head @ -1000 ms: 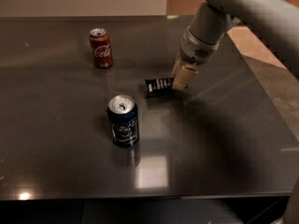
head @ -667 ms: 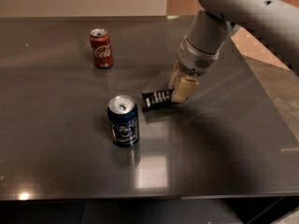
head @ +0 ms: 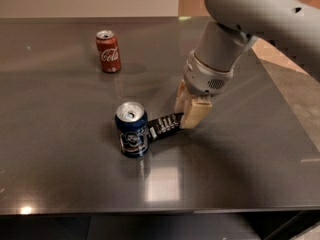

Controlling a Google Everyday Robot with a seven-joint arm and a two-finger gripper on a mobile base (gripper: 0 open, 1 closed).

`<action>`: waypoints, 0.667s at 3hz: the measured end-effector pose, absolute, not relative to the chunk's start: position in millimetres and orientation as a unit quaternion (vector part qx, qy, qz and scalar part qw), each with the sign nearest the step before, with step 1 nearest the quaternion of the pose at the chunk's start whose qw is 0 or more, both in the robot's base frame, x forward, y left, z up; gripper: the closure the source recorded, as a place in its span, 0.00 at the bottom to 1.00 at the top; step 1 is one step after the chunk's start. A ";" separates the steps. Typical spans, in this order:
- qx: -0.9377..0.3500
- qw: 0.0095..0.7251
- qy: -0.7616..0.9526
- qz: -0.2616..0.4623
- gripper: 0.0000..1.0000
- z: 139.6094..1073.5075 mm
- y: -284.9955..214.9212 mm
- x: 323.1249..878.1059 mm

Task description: Move rxbar chocolate near pepsi can

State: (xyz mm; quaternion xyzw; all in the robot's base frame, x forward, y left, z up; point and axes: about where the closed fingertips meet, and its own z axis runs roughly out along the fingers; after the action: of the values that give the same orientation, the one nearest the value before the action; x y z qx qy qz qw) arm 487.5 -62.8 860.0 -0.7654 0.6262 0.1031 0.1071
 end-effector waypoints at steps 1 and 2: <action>-0.776 0.101 0.613 0.106 0.58 861.5 -61.3 474.9; -0.777 0.103 0.613 0.104 0.35 862.1 -60.3 475.2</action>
Offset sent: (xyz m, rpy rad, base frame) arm -0.0113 0.0014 0.0014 -0.0049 0.0058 0.0326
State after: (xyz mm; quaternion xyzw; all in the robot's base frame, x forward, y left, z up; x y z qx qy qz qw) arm 475.2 -60.3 862.1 -0.7767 0.6126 0.1042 0.1032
